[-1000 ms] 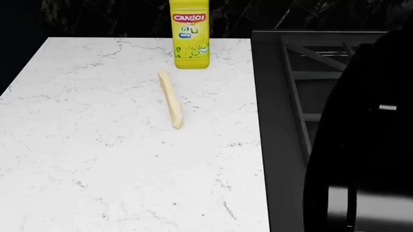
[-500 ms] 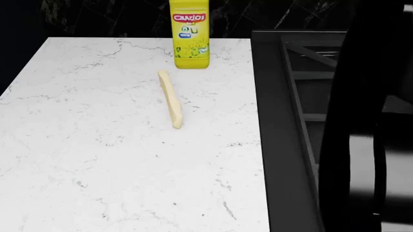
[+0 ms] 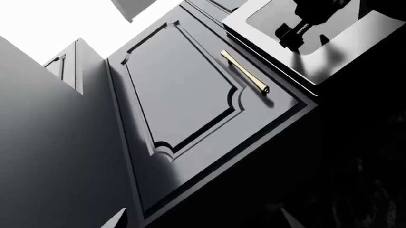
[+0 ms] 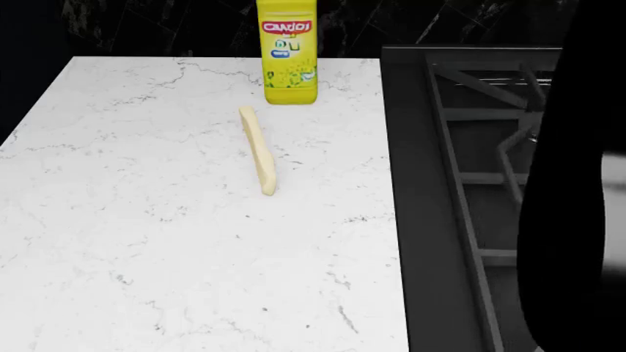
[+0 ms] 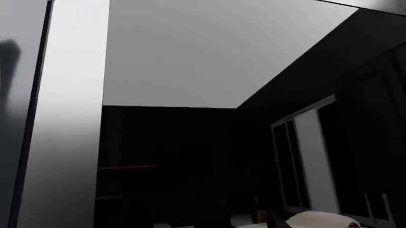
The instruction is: Close the microwave door
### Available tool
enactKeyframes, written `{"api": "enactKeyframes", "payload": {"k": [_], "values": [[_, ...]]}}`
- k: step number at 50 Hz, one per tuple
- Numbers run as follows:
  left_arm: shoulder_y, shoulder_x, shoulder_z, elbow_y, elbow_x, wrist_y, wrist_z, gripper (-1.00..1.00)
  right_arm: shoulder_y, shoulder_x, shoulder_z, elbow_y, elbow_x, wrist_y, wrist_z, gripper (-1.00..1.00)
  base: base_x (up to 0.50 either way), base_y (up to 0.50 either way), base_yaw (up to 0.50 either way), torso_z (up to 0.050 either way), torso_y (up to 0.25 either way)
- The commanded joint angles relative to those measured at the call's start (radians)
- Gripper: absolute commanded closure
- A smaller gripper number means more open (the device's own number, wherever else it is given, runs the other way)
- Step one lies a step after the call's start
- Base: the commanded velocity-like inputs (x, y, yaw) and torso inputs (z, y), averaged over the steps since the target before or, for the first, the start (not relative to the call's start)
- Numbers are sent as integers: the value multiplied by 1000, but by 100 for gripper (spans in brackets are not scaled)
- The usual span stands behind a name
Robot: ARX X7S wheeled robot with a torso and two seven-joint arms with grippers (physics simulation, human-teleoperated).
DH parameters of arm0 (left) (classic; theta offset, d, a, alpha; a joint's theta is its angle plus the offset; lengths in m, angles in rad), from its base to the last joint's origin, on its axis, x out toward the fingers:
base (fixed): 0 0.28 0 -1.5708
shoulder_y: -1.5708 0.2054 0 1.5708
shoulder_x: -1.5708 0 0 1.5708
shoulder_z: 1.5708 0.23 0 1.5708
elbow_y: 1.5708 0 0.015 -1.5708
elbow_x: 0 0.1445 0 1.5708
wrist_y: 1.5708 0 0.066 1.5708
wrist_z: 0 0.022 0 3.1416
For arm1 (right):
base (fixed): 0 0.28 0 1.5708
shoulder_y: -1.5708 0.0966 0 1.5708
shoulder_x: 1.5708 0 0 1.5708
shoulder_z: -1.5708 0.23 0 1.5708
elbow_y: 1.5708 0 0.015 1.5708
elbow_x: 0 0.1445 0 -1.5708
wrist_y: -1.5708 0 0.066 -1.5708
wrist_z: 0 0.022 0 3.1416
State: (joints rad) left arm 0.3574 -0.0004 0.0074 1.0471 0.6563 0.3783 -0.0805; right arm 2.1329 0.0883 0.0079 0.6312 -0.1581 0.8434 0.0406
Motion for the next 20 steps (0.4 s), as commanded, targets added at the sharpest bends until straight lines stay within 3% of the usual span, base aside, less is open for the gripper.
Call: {"api": "enactKeyframes", "payload": {"k": [1,8,20], "values": [[-9,0,7,0,1,-9,6,-100,64,17,3,73,8,42,12,-100,0,0,0,0,0],[-12,0,50,0,39,-29,8,-100,78,12,-9,223,40,23,-43,-100,0,0,0,0,0],[-2,0,32,0,29,-10,1,-100,84,12,6,190,90,113,-113,-100,0,0,0,0,0]]}}
